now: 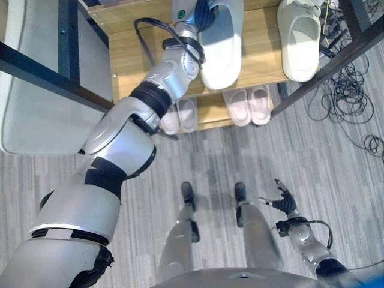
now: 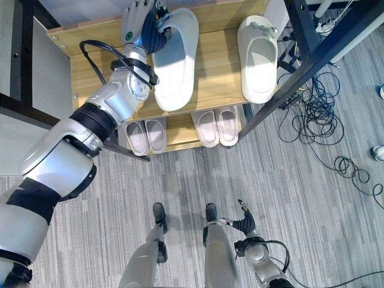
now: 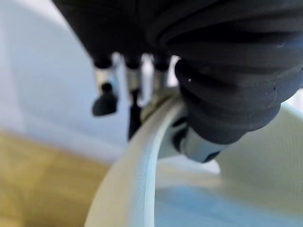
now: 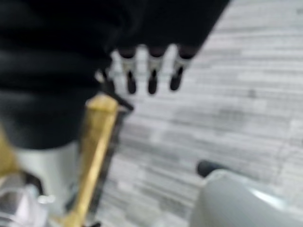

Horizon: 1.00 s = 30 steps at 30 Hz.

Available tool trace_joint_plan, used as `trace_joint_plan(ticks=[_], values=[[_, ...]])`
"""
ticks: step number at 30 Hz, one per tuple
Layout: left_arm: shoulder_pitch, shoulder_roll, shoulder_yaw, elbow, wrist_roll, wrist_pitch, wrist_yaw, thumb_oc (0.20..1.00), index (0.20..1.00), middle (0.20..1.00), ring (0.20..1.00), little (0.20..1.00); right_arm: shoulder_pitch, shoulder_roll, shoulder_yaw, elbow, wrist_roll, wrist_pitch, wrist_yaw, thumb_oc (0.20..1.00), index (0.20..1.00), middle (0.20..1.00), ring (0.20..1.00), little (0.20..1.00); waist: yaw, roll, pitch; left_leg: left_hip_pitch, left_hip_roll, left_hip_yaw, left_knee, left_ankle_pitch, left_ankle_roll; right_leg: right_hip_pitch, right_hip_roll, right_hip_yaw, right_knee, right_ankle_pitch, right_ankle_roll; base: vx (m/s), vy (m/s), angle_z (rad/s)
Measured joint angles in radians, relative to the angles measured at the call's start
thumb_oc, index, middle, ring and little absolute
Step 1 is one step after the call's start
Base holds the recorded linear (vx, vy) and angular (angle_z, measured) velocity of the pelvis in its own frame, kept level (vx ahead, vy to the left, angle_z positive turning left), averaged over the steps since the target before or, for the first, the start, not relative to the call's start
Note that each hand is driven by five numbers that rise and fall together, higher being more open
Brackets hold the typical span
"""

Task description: Arrange the slippers neatly on the shoe rack.

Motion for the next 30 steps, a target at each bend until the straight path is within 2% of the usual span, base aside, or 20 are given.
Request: trace_joint_plan(ticks=[7,18,19,20,27,30], values=[[0.001,-0.075,0.006,0.029,-0.034,-0.002,-0.001,0.200,0.200,0.200,0.200,0.200,-0.004,-0.002,-0.003,0.017,0.000,0.000,-0.004,1.000,1.000,1.000,1.000,1.000,-0.001,0.004,-0.002,-0.036,-0.001,-0.001,-0.005,0.026,-0.005,-0.071,0.001,0.011,0.063,-0.012,-0.010,0.01,-0.005,0.00],[-0.039,-0.068,0.004,0.102,-0.076,0.003,-0.001,0.200,0.200,0.200,0.200,0.200,-0.023,-0.008,0.016,0.021,0.000,0.000,-0.022,1.000,1.000,1.000,1.000,1.000,-0.009,0.031,0.004,-0.085,0.002,0.007,-0.006,0.041,-0.010,-0.139,0.010,0.023,0.084,-0.005,-0.021,0.01,-0.001,-0.03],[-0.053,-0.064,0.004,0.130,-0.079,0.002,-0.001,0.551,0.551,0.551,0.551,0.551,-0.023,-0.009,0.021,0.025,0.000,-0.001,-0.023,1.000,1.000,1.000,1.000,1.000,-0.011,0.031,0.004,-0.092,0.002,0.006,-0.006,0.042,-0.009,-0.146,0.010,0.023,0.084,-0.004,-0.022,0.00,0.000,0.00],[-0.060,-0.061,0.004,0.147,-0.080,-0.004,-0.001,1.000,1.000,1.000,1.000,1.000,-0.025,-0.009,0.024,0.030,0.000,-0.001,-0.023,1.000,1.000,1.000,1.000,1.000,-0.013,0.031,0.006,-0.093,0.002,0.007,-0.006,0.042,-0.009,-0.147,0.010,0.023,0.084,-0.004,-0.022,0.00,0.000,0.00],[-0.117,0.014,0.006,0.231,-0.089,0.007,-0.004,1.000,1.000,1.000,1.000,1.000,-0.030,-0.010,0.024,0.043,0.000,-0.003,-0.023,1.000,1.000,1.000,1.000,1.000,-0.028,0.030,0.012,-0.093,0.004,0.007,-0.009,0.042,-0.009,-0.147,0.012,0.025,0.078,-0.004,-0.022,0.00,0.000,0.00],[-0.117,0.033,0.048,0.229,-0.122,0.006,-0.004,1.000,1.000,1.000,1.000,1.000,-0.046,-0.010,0.024,0.074,0.007,-0.003,-0.022,1.000,1.000,1.000,1.000,1.000,-0.030,0.028,0.015,-0.092,0.003,0.006,-0.009,0.042,-0.009,-0.143,0.011,0.023,0.077,-0.003,-0.022,-0.01,0.009,0.02]])
